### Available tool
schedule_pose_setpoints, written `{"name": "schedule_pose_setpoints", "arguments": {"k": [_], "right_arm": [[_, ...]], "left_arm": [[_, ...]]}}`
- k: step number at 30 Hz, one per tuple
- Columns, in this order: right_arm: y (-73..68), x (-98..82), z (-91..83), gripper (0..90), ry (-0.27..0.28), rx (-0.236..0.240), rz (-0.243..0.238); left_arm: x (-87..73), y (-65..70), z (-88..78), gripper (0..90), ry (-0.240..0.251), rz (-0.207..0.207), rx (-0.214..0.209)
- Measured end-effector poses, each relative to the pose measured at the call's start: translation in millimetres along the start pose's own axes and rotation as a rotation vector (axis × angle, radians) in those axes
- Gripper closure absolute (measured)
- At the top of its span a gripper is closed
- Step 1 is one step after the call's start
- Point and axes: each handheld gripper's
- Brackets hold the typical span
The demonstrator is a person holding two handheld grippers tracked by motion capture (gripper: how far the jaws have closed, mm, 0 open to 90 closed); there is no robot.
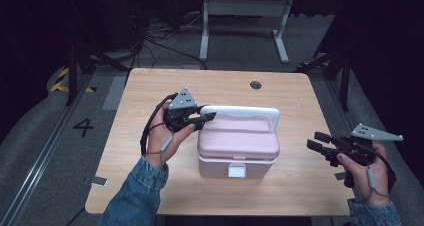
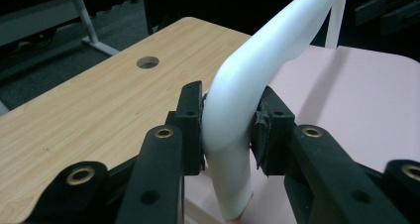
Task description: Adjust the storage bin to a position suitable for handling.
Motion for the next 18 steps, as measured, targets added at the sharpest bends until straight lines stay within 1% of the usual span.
{"name": "schedule_pose_setpoints", "arguments": {"k": [1,2,3,4,6,8,9,11,12,14,15,18], "right_arm": [[0.0,-0.2,-1.2,48.2,0.004,-0.004,0.001],[0.4,-0.5,-3.0,48.5,0.005,-0.008,-0.001],[0.7,-0.8,-4.2,48.5,0.009,-0.009,0.006],[1.0,-0.9,-5.3,48.5,0.011,-0.012,0.012],[1.4,-1.0,-5.9,48.7,0.010,-0.013,0.009],[1.7,-0.4,-6.2,48.9,0.016,-0.014,0.013],[1.8,0.0,-5.9,49.0,0.016,-0.011,0.015],[2.4,0.6,-5.0,49.0,0.017,-0.007,0.011],[2.9,1.4,-5.5,49.1,0.016,-0.005,0.012],[4.7,3.3,-7.3,51.0,0.025,-0.004,0.015],[5.4,4.3,-8.7,51.4,0.030,-0.004,0.017],[5.4,7.5,-11.4,53.5,0.048,-0.002,0.011]], "left_arm": [[1.1,-0.6,0.6,69.5,0.003,-0.018,-0.003],[3.7,-3.6,1.6,69.5,0.009,-0.016,-0.005],[3.7,-3.6,1.6,69.5,0.009,-0.016,-0.005],[7.6,-7.7,3.6,69.5,0.023,-0.028,-0.003],[9.8,-9.5,4.9,69.6,0.027,-0.031,0.002],[12.2,-12.6,6.4,69.5,0.034,-0.050,-0.003],[12.6,-14.0,7.1,69.4,0.043,-0.050,-0.002],[13.1,-18.1,8.4,69.3,0.050,-0.068,-0.018],[13.3,-21.0,9.5,69.2,0.058,-0.091,-0.031],[14.8,-24.4,10.5,69.0,0.064,-0.105,-0.040],[15.9,-24.9,10.6,68.8,0.065,-0.109,-0.039],[23.6,-25.9,11.8,68.5,0.073,-0.097,-0.014]]}}
Point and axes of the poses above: each handheld gripper's, and its own axes: z roughly forward along the jaws, x roughly out of its top, y roughly to its right, and after that the axes turned 10 degrees about -z, right-handed
